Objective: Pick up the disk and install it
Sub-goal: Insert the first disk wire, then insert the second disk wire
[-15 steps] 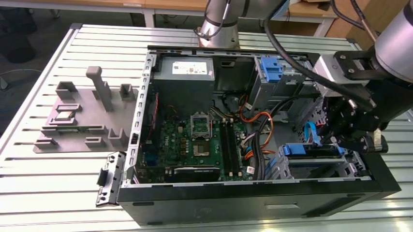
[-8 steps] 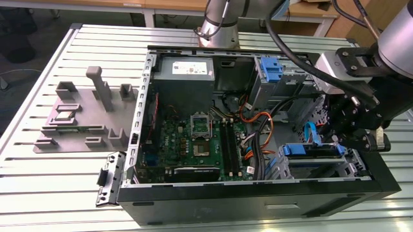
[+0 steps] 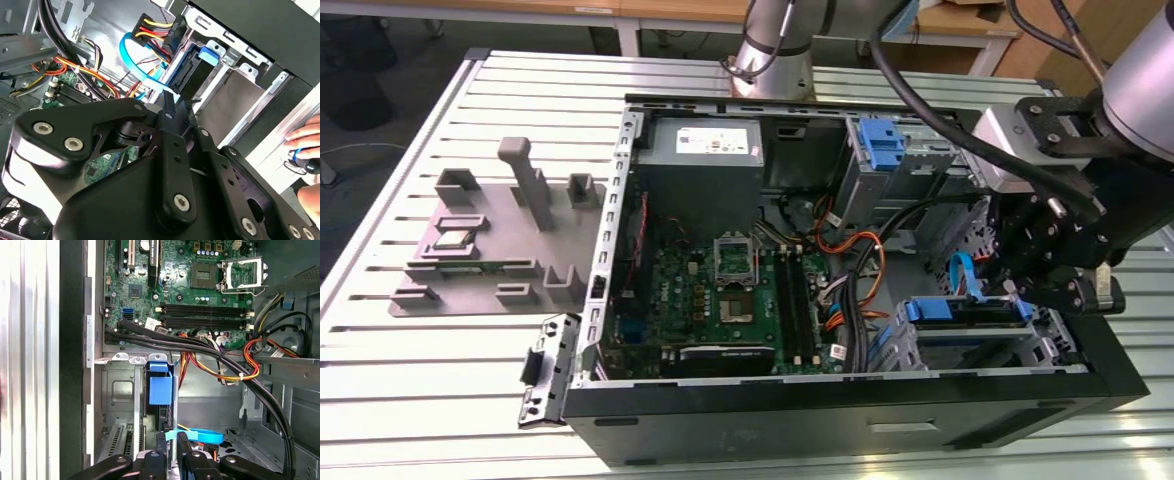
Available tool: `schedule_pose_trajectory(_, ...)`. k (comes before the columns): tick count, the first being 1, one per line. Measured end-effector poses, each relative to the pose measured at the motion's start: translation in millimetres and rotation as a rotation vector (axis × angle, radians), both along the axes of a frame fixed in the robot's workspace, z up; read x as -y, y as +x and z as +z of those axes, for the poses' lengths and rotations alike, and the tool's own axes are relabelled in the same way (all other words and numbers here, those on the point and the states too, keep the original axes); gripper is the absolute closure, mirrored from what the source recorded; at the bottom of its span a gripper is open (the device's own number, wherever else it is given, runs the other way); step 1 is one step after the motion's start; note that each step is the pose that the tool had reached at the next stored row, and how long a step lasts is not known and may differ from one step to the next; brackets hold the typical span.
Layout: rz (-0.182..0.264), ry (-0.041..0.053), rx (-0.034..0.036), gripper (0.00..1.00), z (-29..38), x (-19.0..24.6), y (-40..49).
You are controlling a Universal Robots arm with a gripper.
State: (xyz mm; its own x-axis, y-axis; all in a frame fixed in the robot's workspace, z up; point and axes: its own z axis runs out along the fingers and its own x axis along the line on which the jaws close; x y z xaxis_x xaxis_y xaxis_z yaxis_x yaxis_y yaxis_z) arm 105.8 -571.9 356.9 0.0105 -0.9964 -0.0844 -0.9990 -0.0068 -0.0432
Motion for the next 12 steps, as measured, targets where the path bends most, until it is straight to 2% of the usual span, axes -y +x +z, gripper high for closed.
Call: schedule_pose_trajectory(12, 0.000, 0.0010, -0.0003, 0.76, 2.4, 0.0, 0.3)
